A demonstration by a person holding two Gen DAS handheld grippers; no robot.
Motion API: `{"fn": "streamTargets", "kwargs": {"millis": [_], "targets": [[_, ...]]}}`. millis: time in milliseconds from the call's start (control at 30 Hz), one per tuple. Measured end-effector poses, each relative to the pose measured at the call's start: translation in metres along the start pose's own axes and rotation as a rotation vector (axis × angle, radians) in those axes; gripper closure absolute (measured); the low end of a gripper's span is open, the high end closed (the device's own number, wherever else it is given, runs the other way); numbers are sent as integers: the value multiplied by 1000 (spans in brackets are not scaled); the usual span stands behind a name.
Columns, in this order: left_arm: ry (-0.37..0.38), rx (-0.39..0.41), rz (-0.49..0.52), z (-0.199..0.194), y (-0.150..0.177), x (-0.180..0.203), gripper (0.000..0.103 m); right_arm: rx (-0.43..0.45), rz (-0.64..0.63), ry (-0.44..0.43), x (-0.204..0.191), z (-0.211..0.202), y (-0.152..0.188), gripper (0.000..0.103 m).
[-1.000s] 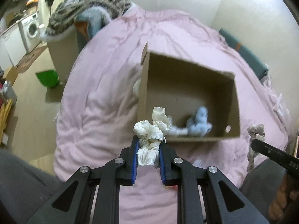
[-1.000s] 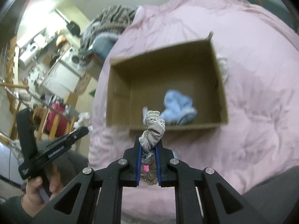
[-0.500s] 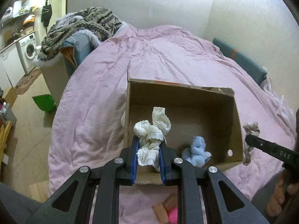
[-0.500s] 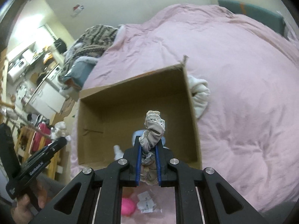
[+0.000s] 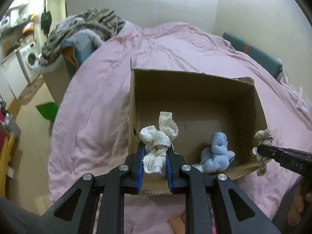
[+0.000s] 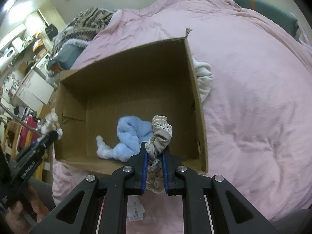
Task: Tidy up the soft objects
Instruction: 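Carry both scrunchies over the box and release them inside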
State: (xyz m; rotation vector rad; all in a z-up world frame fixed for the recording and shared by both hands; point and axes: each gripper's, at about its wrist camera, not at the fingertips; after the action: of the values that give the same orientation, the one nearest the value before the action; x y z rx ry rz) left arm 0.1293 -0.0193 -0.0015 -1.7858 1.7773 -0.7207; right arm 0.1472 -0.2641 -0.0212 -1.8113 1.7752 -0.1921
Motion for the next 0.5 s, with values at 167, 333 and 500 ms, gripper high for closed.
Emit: {"fn": "streamTargets", "kwargs": {"millis": [167,333,500], "targets": [[14,8,31,-3,0,5,85,-21,-29,19,-7,4,4,88],[21,5,23,-3,-1,5,85,-24,-34,19,-7,4,6,88],[8,-2,0,-1,0,3,76,-22,-26,14,-6,4,5,88]]}}
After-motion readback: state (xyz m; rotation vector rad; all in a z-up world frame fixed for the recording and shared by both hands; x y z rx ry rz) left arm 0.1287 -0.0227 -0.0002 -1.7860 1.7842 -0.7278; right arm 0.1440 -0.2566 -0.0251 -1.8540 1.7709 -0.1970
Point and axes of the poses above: each gripper's, at about its wrist camera, not at the fingertips, and z roughly the way its jaws point, x to its right, y to its underside, and after that the axes turned 2 degrees about -y, right-handed
